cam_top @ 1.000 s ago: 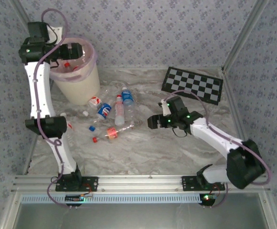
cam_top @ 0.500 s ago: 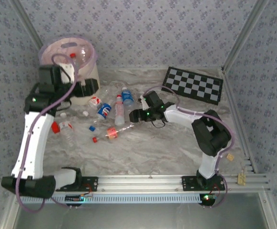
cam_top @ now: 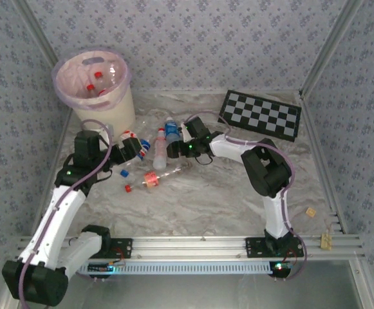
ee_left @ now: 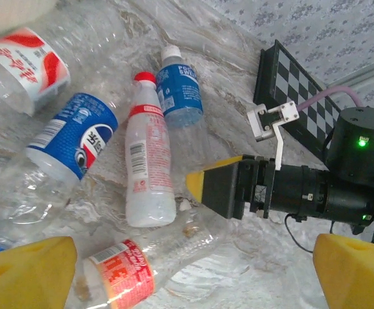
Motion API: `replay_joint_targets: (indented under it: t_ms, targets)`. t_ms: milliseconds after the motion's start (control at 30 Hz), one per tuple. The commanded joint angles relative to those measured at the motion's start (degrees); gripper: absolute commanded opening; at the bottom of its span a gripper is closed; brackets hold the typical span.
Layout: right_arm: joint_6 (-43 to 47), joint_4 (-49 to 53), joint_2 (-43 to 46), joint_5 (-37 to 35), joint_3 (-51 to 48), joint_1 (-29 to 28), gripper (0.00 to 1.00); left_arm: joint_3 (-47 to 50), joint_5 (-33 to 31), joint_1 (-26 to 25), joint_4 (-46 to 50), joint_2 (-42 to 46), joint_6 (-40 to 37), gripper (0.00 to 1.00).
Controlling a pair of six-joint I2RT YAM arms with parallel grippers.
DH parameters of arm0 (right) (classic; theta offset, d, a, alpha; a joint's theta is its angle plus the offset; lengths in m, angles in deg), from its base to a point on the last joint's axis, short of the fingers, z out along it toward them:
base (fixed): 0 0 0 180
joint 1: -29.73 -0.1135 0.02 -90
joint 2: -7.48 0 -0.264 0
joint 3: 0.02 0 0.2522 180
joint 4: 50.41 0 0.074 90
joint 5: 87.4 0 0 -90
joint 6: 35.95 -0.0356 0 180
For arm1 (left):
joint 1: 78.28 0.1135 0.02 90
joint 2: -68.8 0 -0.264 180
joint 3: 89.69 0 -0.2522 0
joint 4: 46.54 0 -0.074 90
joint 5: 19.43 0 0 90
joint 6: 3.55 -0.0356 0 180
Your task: Put the plastic bottles in the bin
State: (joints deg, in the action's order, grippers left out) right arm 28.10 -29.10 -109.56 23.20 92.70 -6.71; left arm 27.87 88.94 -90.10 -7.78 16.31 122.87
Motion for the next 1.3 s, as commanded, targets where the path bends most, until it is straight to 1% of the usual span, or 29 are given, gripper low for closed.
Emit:
replay_joint_targets:
  t_ms: [0,67,233,367,433,533,600,700,767,833,900,967,1000,1033,1133,1200,1267]
  targets:
    - [0.29,0.89,-0.04,1.12,1.63,0.88,0.69,-1.53,2.03,-1.17,-9.13,-3.02,3.95,0.94]
    - [0.03,0.58,1.40,0.77,0.28,1.51,0.62,-1.82,1.59,-2.51,-11.34,-4.96,4.56,0.94]
    - [2.00,2.14,7.74,0.71,-3.74,3.37,0.53,-1.94,1.44,-4.49,-15.31,-9.11,6.93,0.94]
    - [4.18,1.57,16.40,0.50,-10.02,4.63,0.51,-2.67,4.66,-6.47,-25.40,-13.68,11.91,0.95]
    - [6.97,0.34,21.29,0.65,-15.33,4.48,0.51,-5.50,5.98,-8.18,-27.69,-17.50,13.06,0.98]
    - [11.97,-0.36,29.92,-1.08,-21.78,3.48,0.50,-11.41,6.98,-10.85,-28.09,-23.67,12.10,1.00]
    - [12.52,-1.09,34.88,-2.61,-25.92,3.26,0.47,-14.43,7.42,-11.59,-28.98,-27.17,12.04,1.00]
    - [11.74,-4.27,41.56,-3.30,-32.21,2.71,0.45,-18.62,10.30,-12.18,-32.08,-32.58,13.30,1.00]
    - [11.56,-5.46,45.84,-4.96,-35.19,1.62,0.44,-21.43,10.72,-13.48,-31.43,-35.61,12.65,1.00]
    - [11.14,-6.58,49.12,-6.62,-37.21,0.75,0.43,-23.78,10.54,-14.98,-28.52,-37.71,10.65,1.00]
    - [10.84,-7.89,51.54,-7.61,-38.53,-0.09,0.42,-26.65,8.79,-16.76,-23.16,-39.12,7.07,1.00]
    - [11.46,-8.58,53.35,-9.04,-39.27,-1.41,0.42,-31.82,5.78,-18.75,-14.12,-41.13,1.42,1.00]
    - [11.89,-8.58,53.98,-9.53,-39.25,-1.96,0.42,-33.38,5.37,-19.44,-11.91,-42.00,0.24,1.00]
    - [12.38,-8.47,54.48,-10.02,-39.15,-2.41,0.42,-34.12,6.03,-19.85,-11.53,-42.91,0.14,1.00]
    - [13.28,-7.97,54.81,-10.82,-38.73,-3.09,0.42,-33.64,8.41,-20.05,-15.00,-44.26,2.57,0.97]
    - [13.60,-7.95,54.81,-11.36,-38.53,-3.60,0.42,-33.11,8.13,-20.07,-17.02,-44.28,3.81,0.92]
    - [14.15,-7.74,54.59,-12.12,-38.34,-4.28,0.42,-32.56,9.81,-20.06,-20.17,-44.29,6.09,0.86]
